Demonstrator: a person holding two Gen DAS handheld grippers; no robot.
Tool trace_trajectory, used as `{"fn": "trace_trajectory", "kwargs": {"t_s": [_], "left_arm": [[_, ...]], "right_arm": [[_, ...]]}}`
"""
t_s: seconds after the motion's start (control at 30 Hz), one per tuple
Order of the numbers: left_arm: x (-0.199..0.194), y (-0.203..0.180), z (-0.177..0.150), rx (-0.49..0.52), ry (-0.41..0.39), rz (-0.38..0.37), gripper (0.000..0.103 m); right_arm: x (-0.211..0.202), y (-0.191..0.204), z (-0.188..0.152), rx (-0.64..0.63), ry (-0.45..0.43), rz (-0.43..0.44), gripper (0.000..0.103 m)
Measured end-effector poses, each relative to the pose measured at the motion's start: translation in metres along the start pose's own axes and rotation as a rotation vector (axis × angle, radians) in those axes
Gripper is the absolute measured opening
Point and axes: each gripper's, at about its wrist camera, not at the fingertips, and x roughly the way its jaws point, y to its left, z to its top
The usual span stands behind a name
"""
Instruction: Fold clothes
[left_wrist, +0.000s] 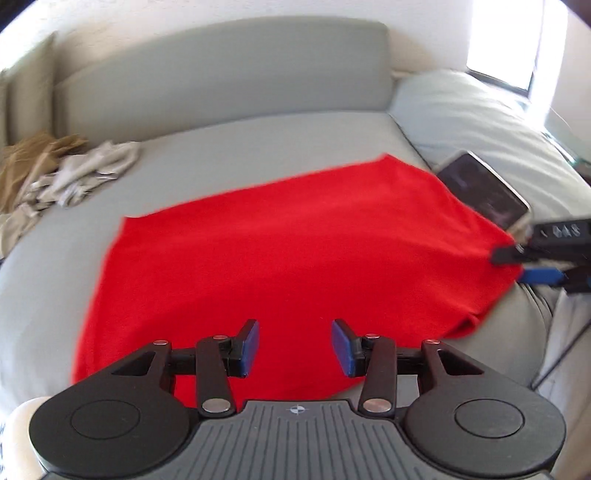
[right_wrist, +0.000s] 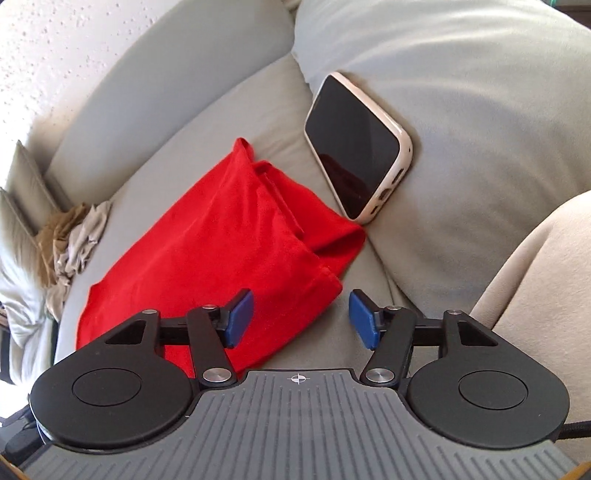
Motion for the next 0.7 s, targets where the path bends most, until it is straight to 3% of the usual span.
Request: {"fn": "trace_trajectory", "kwargs": {"t_s": [0.23, 0.37, 0.4, 0.47, 0.53, 0.7], "left_arm": [[0.014, 0.018, -0.005, -0.096, 0.032, -0.042, 0.045], [0.014, 0.015, -0.007, -0.080, 0.022, -0.037, 0.045], [0.014, 0.016, -0.007, -0.083, 0.023, -0.041, 0.045], [0.014, 0.018, -0.006, -0.089, 0.025, -0.049, 0.046], [0.015, 0.020, -0.006, -0.092, 0.027, -0.055, 0.046], [0.015, 0.021, -0.007, -0.092, 0.021, -0.062, 0.046]], "right_arm": [[0.028, -0.008, -0.002, -0.015, -0.146, 0.010, 0.065], [0.019, -0.012, -0.006, 0.042, -0.173, 0.036, 0.052], [0.015, -0.015, -0.008, 0.069, -0.164, 0.077, 0.047], [0.011, -0.017, -0.012, 0.109, -0.137, 0.158, 0.046], [0.009, -0.016, -0.017, 0.127, -0.124, 0.172, 0.046], [0.008, -0.027, -0.024, 0.311, -0.020, 0.280, 0.051]]}}
